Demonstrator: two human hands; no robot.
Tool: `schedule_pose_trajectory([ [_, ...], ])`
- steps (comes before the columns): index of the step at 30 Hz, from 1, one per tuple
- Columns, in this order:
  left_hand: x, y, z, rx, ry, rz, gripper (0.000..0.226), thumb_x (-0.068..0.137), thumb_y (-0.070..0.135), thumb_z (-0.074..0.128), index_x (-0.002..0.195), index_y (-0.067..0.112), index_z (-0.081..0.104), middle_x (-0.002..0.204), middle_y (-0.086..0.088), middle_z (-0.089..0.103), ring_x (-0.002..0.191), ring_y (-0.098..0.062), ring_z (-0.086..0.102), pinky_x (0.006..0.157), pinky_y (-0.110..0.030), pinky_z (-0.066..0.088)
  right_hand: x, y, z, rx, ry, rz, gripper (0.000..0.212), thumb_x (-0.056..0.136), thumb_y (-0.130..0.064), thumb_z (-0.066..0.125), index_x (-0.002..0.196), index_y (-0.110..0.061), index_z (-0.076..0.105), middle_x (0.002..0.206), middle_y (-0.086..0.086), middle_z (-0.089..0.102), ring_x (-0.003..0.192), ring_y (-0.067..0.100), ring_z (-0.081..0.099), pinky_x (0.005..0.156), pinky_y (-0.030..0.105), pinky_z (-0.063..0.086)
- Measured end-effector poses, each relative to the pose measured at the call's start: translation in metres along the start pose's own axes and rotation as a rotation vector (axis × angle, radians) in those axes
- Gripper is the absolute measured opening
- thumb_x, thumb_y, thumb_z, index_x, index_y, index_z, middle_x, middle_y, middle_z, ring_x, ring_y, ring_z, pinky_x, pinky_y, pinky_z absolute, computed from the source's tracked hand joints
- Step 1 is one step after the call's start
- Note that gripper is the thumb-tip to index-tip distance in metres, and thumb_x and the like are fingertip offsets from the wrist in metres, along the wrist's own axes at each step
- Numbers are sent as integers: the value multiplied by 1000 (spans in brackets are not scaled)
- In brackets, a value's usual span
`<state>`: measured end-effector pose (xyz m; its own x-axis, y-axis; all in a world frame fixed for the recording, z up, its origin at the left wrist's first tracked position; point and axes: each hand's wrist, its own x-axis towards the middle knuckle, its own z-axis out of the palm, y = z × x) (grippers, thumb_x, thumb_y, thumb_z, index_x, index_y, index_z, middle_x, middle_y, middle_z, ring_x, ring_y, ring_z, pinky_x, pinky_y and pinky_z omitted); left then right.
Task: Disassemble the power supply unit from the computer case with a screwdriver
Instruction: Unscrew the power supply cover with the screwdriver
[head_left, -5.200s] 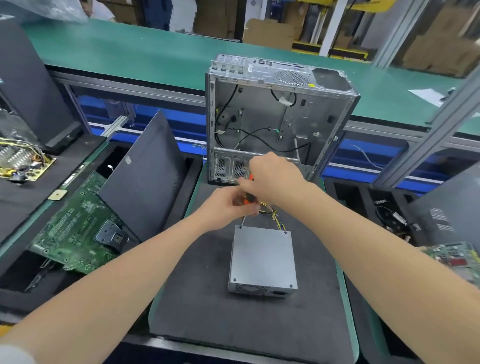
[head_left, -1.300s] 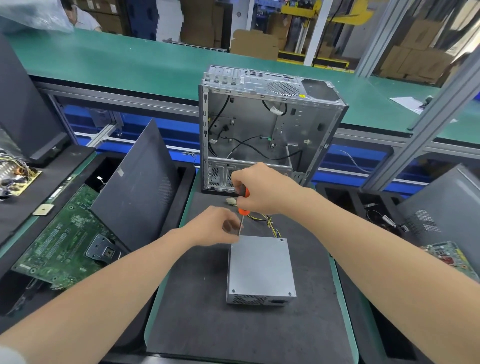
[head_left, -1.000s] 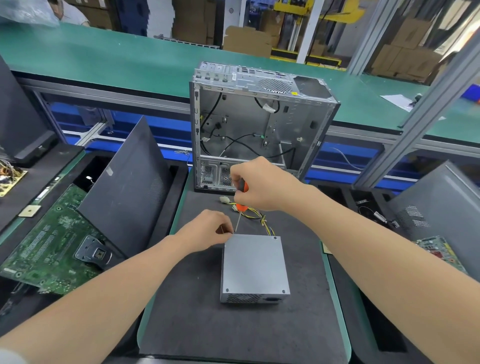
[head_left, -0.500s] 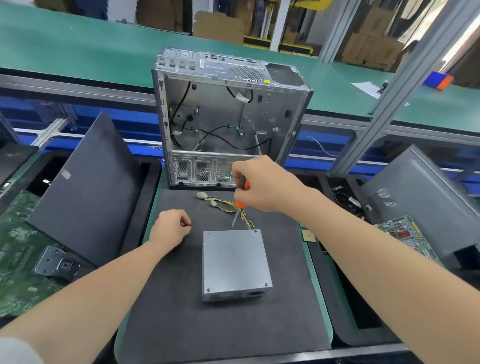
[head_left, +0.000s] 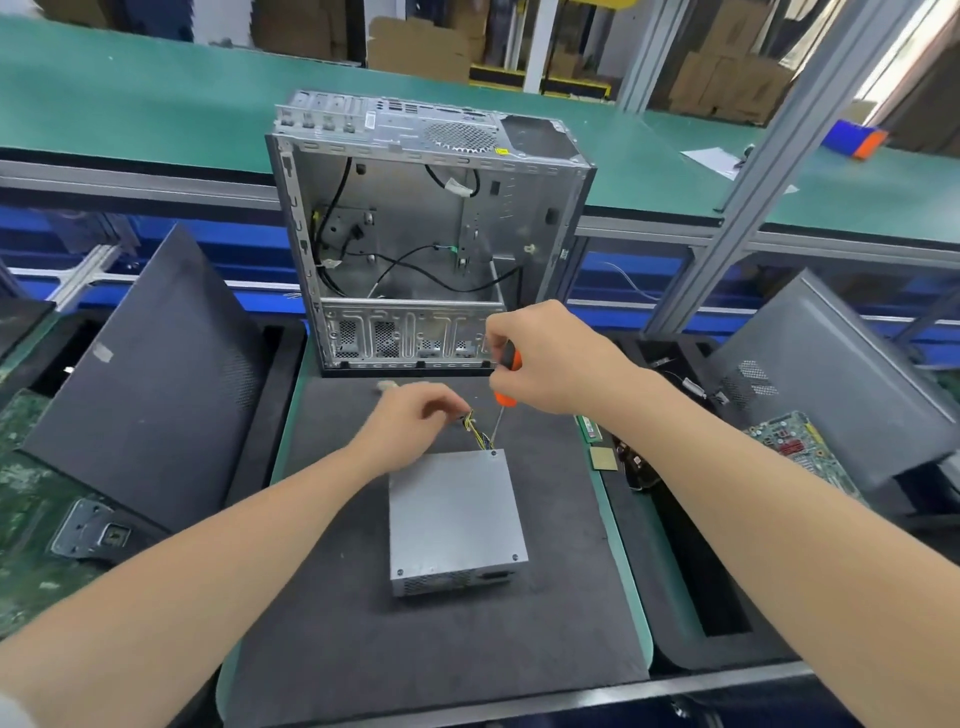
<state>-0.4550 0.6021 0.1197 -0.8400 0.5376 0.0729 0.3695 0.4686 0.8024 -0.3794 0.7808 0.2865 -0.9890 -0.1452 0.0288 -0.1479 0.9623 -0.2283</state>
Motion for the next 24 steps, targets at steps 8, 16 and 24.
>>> schedule_pose_trajectory([
  [8,-4,12,50,-7,-181,-3,61,81,-22,32,112,7,77,114,-9,75,112,-22,69,108,-37,52,-6,15,5,-7,-10,16,12,80,-14,63,79,-20,53,75,-5,60,79,25,62,64,39,57],
  [16,-3,7,55,-6,-138,-28,57,84,-20,35,110,8,77,112,-9,77,111,-21,70,106,-38,52,-5,18,14,29,-10,16,8,81,-17,64,84,-17,56,79,-1,62,82,23,57,69,42,57],
  [24,-4,5,54,0,-134,-23,57,83,-18,36,108,11,78,110,-6,78,110,-19,71,106,-39,52,-3,18,11,6,-17,13,8,81,-17,65,83,-17,57,77,-3,60,80,23,60,68,42,58],
])
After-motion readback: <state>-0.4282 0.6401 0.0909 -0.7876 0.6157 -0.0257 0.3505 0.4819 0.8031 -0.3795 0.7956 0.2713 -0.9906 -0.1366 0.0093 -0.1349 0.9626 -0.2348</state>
